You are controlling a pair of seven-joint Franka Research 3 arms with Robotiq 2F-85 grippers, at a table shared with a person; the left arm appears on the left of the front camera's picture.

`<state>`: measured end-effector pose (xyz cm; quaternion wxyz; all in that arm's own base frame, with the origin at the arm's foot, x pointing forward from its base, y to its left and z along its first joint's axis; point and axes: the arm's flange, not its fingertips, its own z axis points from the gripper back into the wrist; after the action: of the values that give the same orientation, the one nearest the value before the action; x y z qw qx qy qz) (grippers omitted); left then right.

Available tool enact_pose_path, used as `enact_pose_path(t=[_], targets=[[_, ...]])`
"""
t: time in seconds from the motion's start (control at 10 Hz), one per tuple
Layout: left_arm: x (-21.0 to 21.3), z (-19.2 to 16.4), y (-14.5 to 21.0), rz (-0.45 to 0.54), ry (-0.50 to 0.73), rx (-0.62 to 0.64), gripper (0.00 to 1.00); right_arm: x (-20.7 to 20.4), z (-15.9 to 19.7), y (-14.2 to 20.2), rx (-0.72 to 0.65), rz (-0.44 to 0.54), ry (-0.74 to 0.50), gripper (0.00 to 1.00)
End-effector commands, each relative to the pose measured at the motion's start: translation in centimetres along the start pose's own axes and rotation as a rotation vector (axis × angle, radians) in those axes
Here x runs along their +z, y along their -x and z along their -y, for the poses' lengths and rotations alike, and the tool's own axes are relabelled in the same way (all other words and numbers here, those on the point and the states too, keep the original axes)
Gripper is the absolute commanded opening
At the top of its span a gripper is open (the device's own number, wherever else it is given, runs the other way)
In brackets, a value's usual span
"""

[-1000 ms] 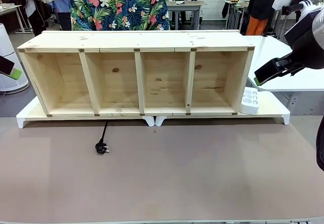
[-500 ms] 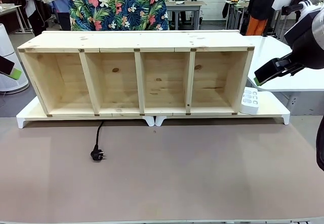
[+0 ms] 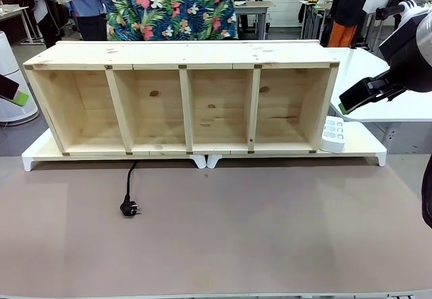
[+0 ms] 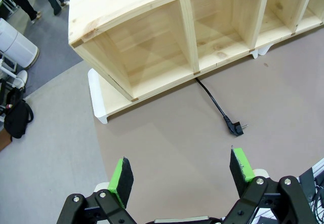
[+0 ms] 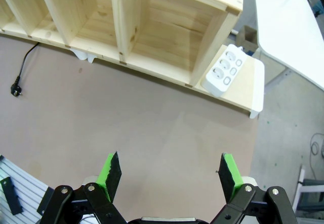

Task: Perform cable management.
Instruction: When the cord part of the Power Cable appears at the lower middle area of the table and stops, grasp the cord part of the Power Cable.

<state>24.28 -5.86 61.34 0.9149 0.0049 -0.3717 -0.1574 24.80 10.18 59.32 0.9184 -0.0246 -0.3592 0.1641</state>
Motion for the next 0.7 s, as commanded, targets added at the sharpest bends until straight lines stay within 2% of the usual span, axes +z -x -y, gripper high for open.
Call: enact_pose_path(t=[0.0, 0.6], targets=[[-0.02, -0.08, -0.11, 0.007, 0.000, 0.004, 1.00, 0.00, 0.02, -0.01, -0.002, 0.000, 0.000, 1.00], [-0.02, -0.08, -0.11, 0.007, 0.000, 0.004, 1.00, 0.00, 0.02, -0.01, -0.002, 0.000, 0.000, 1.00]])
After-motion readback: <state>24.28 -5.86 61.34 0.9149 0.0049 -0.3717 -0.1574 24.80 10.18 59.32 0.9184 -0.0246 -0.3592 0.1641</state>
